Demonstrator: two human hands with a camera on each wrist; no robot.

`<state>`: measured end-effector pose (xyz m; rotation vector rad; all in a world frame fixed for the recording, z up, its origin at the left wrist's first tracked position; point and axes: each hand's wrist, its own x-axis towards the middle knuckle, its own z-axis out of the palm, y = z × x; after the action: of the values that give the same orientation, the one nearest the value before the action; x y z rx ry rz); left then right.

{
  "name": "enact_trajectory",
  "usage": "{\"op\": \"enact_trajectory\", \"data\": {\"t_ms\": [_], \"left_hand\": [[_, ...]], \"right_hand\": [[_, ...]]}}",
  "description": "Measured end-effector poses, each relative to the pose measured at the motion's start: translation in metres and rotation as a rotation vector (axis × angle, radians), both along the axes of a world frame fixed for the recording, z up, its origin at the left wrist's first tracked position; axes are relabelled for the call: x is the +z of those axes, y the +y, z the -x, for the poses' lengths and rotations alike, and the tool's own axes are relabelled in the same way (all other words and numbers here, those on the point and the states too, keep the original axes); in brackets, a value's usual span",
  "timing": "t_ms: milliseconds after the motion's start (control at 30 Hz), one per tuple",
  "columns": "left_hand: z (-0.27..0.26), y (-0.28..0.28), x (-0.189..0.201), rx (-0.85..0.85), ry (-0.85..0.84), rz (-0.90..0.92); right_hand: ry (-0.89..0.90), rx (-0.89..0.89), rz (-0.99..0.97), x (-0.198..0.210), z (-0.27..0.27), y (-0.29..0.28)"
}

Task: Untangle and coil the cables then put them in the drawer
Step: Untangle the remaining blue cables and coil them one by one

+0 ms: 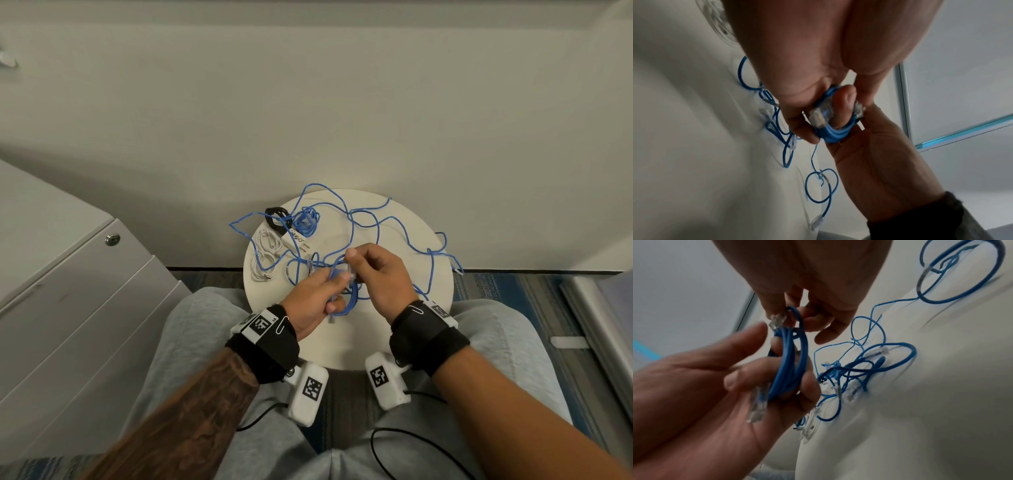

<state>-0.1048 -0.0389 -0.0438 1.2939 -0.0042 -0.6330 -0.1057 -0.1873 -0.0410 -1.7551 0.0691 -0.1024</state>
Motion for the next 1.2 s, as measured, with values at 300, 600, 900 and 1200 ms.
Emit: {"op": "enact_trajectory", "data": {"t_ms": [300,600,900,1200], "left_hand": [[-0.005,0.005,0.0,0.017,-0.189,-0.173],[-0.003,0.01,-0.01,0.089,-0.349,-0.291],[-0.002,0.009,-0.007,-0.003,-0.382,-0.373],[0.005,0.005,-0.008,-0.157,-0.025,-0.165]], "right_hand": [[-0.146,-0.006,0.065,0.007,0.007,0.001],[0.465,0.255,-0.491,0.01,-0.001,-0.011],[0.182,0.192,0.054,0.012,0.001,-0.015],[-0.114,-0.049,0.085,0.022,-0.01,-0.027]]}}
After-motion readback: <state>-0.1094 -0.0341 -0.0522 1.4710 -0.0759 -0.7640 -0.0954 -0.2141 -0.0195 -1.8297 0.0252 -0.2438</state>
